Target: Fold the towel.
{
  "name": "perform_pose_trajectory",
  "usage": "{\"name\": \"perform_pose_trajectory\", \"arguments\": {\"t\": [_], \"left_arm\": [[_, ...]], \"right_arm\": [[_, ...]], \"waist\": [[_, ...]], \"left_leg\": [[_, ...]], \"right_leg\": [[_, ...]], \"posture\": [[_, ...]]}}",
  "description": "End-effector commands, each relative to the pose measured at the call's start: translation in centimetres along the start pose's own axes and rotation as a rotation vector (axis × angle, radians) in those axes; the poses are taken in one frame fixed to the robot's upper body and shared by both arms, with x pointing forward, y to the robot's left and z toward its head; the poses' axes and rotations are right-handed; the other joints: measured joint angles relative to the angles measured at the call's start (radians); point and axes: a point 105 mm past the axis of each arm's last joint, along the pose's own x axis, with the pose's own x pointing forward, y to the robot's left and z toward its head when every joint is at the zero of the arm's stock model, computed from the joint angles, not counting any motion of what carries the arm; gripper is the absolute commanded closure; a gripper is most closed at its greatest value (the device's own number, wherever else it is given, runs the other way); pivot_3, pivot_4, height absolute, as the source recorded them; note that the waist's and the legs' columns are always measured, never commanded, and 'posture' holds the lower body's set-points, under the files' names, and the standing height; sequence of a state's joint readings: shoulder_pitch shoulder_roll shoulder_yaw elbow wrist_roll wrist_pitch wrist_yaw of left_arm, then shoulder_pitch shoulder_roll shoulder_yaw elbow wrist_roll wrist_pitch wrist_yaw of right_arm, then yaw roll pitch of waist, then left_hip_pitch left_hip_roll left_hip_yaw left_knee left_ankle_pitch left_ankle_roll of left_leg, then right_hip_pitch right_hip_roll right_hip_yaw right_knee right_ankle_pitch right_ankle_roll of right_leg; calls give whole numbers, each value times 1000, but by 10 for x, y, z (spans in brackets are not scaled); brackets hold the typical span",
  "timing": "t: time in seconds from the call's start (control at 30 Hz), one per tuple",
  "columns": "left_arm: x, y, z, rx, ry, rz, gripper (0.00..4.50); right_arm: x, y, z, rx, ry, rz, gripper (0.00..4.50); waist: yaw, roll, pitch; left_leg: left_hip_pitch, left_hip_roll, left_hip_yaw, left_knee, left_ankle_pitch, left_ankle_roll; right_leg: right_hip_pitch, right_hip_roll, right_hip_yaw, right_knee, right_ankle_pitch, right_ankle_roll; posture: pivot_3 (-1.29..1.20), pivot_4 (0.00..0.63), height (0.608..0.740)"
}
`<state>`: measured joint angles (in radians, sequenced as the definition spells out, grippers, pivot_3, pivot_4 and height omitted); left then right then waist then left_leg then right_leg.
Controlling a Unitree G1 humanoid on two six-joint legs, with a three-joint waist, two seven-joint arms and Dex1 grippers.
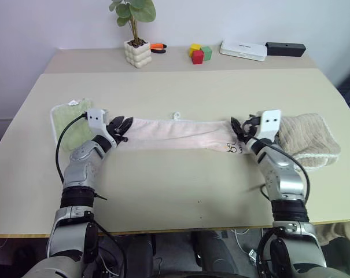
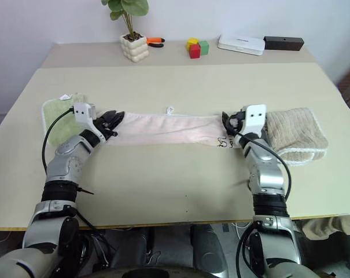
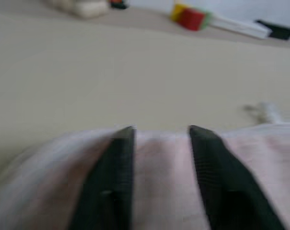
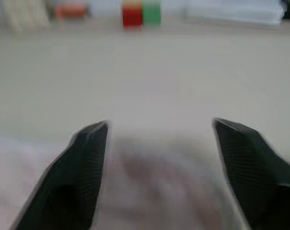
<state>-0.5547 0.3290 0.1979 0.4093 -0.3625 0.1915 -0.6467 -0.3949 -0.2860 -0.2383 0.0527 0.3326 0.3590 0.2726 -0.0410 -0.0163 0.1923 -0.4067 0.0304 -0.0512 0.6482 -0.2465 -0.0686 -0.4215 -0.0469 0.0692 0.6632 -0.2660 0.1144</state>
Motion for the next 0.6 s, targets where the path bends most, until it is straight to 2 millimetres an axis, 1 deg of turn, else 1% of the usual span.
{"name": "perform_pose_trajectory", "arguments": {"t": [0.03,0.07,0.1,0.17,0.27,0.33,0.4,0.47,0.6], "left_arm": [[4,-18,35,105,-75,-141,656],[2,-21,38,127,-74,-177,234],[0,-25,42,124,-73,-222,64],[-7,-33,48,102,-61,-314,64],[-21,-42,56,134,-57,-429,64],[-30,-44,60,164,-47,-482,64],[-47,-48,58,132,44,-587,64],[-57,-51,58,116,102,-656,64],[-57,-51,63,120,112,-668,64]], "right_arm": [[-20,11,27,160,-45,68,0],[-28,17,31,218,-39,89,0],[-36,22,33,276,-30,109,0],[-52,33,31,378,12,148,0],[-74,36,19,500,79,119,0],[-87,33,9,571,113,48,0],[-100,31,-2,694,140,-33,0],[-106,31,-8,759,161,-67,0],[-105,29,-19,844,181,-142,0]], "waist": [[-1,0,0],[-1,0,0],[-4,0,0],[-6,0,0],[-4,0,0],[-3,0,0],[-4,0,0],[-5,1,0],[-4,1,0]], "left_leg": [[0,0,0,0,0,0],[0,0,0,0,0,0],[0,0,-1,0,0,0],[0,1,-1,-1,0,0],[0,1,-1,-1,0,0],[0,1,-1,-1,0,0],[0,1,-1,-1,0,1],[0,1,0,-1,0,1],[0,1,0,-1,0,1]], "right_leg": [[0,0,0,0,0,0],[0,0,0,0,0,0],[0,0,0,0,0,0],[0,1,0,0,0,0],[0,1,0,0,0,0],[0,1,0,0,0,0],[0,1,0,0,0,-1],[0,1,0,0,-1,-1],[0,1,0,0,-1,-1]], "posture": [[0,150,740],[0,150,740],[0,150,740],[0,150,740],[0,150,740],[0,150,740],[0,150,740],[0,150,740],[0,150,740]]}}
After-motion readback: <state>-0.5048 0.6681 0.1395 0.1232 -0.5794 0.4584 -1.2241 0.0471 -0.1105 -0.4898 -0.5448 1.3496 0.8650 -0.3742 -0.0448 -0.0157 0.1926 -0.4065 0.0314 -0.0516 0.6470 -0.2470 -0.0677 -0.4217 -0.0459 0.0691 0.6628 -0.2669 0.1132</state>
